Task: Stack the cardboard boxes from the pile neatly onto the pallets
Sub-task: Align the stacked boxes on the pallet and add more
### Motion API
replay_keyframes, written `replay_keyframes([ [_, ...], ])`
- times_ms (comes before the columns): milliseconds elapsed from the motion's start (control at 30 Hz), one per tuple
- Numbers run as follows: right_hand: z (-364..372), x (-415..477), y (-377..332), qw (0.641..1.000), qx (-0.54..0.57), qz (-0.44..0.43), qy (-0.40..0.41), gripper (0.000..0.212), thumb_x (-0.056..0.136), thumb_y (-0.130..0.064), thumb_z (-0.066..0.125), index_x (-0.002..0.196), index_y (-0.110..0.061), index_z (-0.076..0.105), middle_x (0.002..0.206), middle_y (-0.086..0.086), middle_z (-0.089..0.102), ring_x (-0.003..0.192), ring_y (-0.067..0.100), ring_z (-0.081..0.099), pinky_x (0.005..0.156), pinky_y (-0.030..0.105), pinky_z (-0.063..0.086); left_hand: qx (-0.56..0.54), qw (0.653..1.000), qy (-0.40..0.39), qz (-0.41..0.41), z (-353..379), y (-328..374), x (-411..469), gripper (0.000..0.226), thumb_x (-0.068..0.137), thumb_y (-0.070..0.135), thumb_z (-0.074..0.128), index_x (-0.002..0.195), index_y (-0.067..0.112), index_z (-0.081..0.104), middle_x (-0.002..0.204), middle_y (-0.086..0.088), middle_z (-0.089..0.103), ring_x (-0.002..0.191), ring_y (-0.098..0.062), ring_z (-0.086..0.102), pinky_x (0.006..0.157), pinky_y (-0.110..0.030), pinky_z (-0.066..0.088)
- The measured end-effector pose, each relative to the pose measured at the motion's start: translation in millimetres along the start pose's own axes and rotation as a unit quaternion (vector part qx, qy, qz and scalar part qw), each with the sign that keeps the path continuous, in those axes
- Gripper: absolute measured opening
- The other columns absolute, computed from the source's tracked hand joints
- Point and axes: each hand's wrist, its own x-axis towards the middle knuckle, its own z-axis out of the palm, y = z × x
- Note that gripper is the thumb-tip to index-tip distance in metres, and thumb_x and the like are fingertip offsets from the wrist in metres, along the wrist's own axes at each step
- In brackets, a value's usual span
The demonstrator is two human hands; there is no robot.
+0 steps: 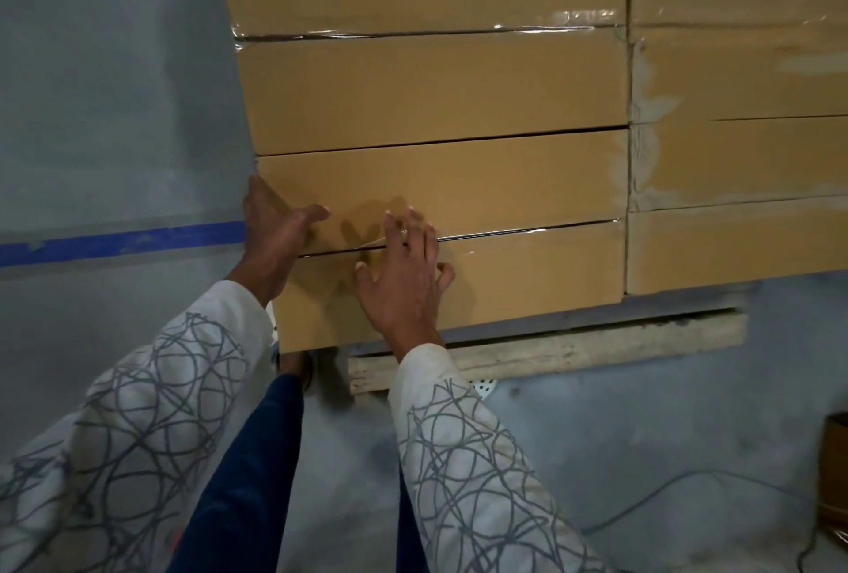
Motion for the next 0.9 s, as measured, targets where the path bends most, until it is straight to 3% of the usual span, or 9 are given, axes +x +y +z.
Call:
replay_keyframes([
  [100,-4.4,-1.0,10.5,0.997,0.044,0.055,0.025,0.075,0.095,-0.042,0.061,0.16,-0.032,0.024,0.171,-0.008,0.006,0.157,0.02,0.002,0.116,0.059,0.019,0.1,0.994,0.035,0.032,3.6,-0.6,-5.4,0.108,0.067,0.047,0.081,0.156,0.024,0.026,0.159,-0.005,0.034,0.144,-0.031,0.037,0.117,-0.057,0.036],
  [233,-11.5,-4.5,36.7,0.963,0.165,0.207,0.056,0.082,0.094,-0.043,0.064,0.162,-0.031,0.02,0.171,-0.008,0.009,0.156,0.022,0.007,0.116,0.06,0.022,0.284,0.943,0.043,0.166,27.5,1.5,-41.7,0.108,0.083,0.033,0.08,0.164,0.013,0.011,0.172,-0.011,0.007,0.158,-0.032,0.007,0.128,-0.051,0.009],
  [333,-20.0,-7.6,65.1,0.92,0.222,0.313,0.078,0.086,0.091,-0.042,0.067,0.162,-0.031,0.019,0.171,-0.005,0.008,0.155,0.029,0.012,0.115,0.06,0.025,0.345,0.891,-0.017,0.295,55.0,-5.7,-74.9,0.104,0.084,0.037,0.079,0.164,0.015,0.016,0.173,-0.009,0.003,0.159,-0.03,0.001,0.127,-0.052,0.004],
  [467,-37.3,-11.9,107.9,0.883,0.253,0.387,0.085,0.087,0.093,-0.04,0.067,0.162,-0.035,0.014,0.172,0.001,0.001,0.155,0.033,0.014,0.116,0.061,0.024,0.439,0.803,-0.141,0.379,107.0,-18.8,-114.7,0.102,0.082,0.036,0.077,0.164,0.015,0.019,0.173,-0.011,0.006,0.159,-0.032,0.001,0.126,-0.055,0.003],
  [667,-51.9,-16.6,176.8,0.855,0.336,0.373,0.133,0.087,0.092,-0.035,0.071,0.162,-0.028,0.02,0.168,0.014,0.019,0.155,0.034,0.018,0.119,0.05,0.029,0.565,0.667,-0.211,0.437,169.5,-37.4,-143.7,0.107,0.081,0.029,0.074,0.165,0.019,0.009,0.173,-0.009,0.001,0.159,-0.033,0.0,0.125,-0.061,0.006],
  [800,-58.9,-11.8,208.5,0.829,0.408,0.35,0.154,0.088,0.092,-0.03,0.074,0.163,-0.026,0.021,0.163,0.01,0.031,0.147,0.032,0.036,0.115,0.042,0.036,0.633,0.613,-0.202,0.427,186.4,-34.7,-141.0,0.106,0.088,0.03,0.068,0.164,0.02,-0.004,0.172,-0.009,-0.013,0.158,-0.035,-0.008,0.124,-0.063,0.004],
  [900,-63.9,-6.7,222.9,0.815,0.45,0.332,0.153,0.088,0.091,-0.031,0.075,0.162,-0.03,0.022,0.159,0.005,0.042,0.142,0.027,0.045,0.118,0.044,0.038,0.658,0.585,-0.201,0.43,187.5,-31.4,-130.5,0.102,0.09,0.026,0.062,0.164,0.023,-0.008,0.172,-0.007,-0.015,0.158,-0.036,-0.01,0.124,-0.062,-0.001],
])
